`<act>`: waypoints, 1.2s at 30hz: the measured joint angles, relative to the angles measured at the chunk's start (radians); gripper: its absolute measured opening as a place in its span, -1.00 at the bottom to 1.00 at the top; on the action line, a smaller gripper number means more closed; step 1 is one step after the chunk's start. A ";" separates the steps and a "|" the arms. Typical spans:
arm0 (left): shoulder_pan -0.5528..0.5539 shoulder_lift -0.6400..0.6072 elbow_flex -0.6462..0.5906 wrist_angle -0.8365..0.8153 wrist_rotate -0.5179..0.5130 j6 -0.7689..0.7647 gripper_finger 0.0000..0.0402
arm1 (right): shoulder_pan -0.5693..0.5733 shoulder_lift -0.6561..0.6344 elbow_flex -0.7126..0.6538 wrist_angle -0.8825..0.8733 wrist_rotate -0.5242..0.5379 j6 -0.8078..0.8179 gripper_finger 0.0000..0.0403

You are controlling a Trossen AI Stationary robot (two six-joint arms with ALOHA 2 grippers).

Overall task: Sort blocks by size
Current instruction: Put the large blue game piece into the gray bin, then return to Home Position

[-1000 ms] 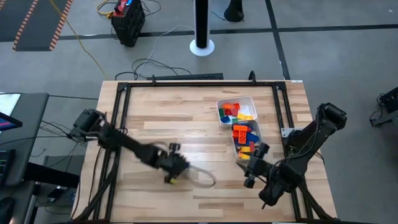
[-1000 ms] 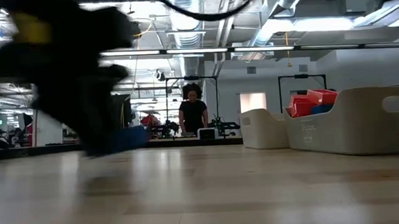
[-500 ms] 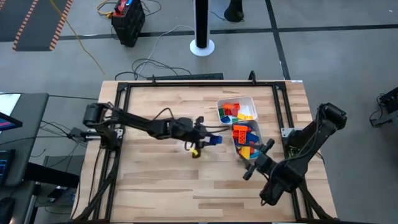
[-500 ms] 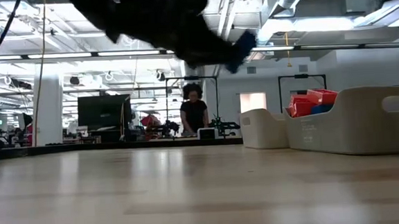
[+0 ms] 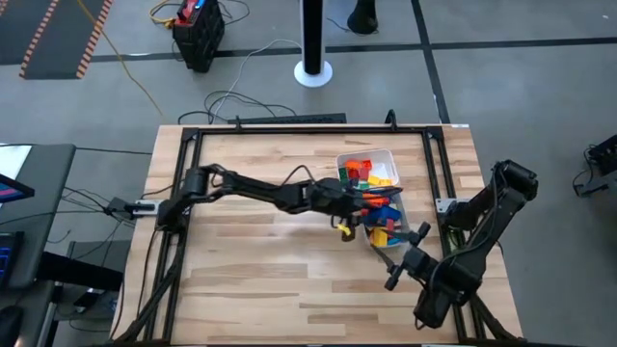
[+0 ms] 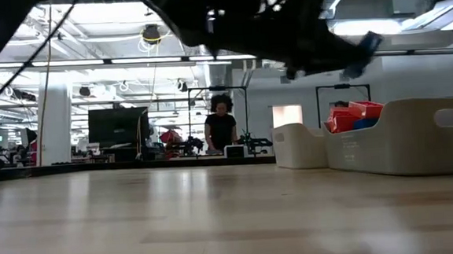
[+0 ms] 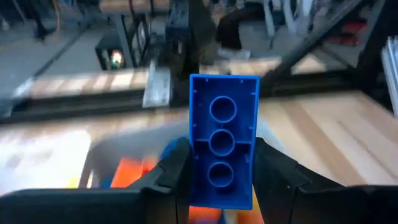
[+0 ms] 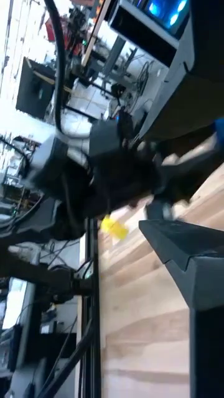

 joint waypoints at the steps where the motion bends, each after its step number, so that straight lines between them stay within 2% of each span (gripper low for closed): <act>1: 0.004 0.025 0.041 0.008 0.007 0.000 -0.39 | 0.005 0.000 0.000 0.001 0.006 0.000 0.27; 5: 0.017 0.117 0.167 -0.002 0.048 -0.025 -0.36 | 0.019 0.000 0.000 0.000 0.010 0.004 0.27; 11: 0.020 0.192 0.270 -0.062 0.050 -0.034 -0.06 | 0.024 0.000 0.000 -0.004 -0.004 0.014 0.27; 15: 0.025 0.172 0.272 -0.075 0.070 -0.046 0.10 | 0.031 0.000 0.000 -0.008 -0.011 0.018 0.27; 21: 0.022 0.061 0.249 -0.303 0.065 0.044 0.11 | 0.045 0.000 0.000 -0.092 -0.037 0.130 0.27; 24: 0.009 -0.028 0.155 -0.338 0.005 0.070 0.07 | 0.074 0.000 0.000 -0.135 -0.045 0.192 0.27; 28: -0.014 -0.185 -0.062 -0.266 -0.094 0.078 0.00 | 0.121 -0.002 -0.018 -0.225 -0.047 0.323 0.27; 32: -0.054 -0.375 -0.318 -0.096 -0.143 0.031 -0.06 | 0.125 -0.011 -0.106 -0.313 -0.050 0.517 0.27; 36: -0.130 -0.548 -0.542 -0.056 -0.252 -0.002 -0.08 | 0.085 -0.041 -0.222 -0.342 -0.057 0.663 0.27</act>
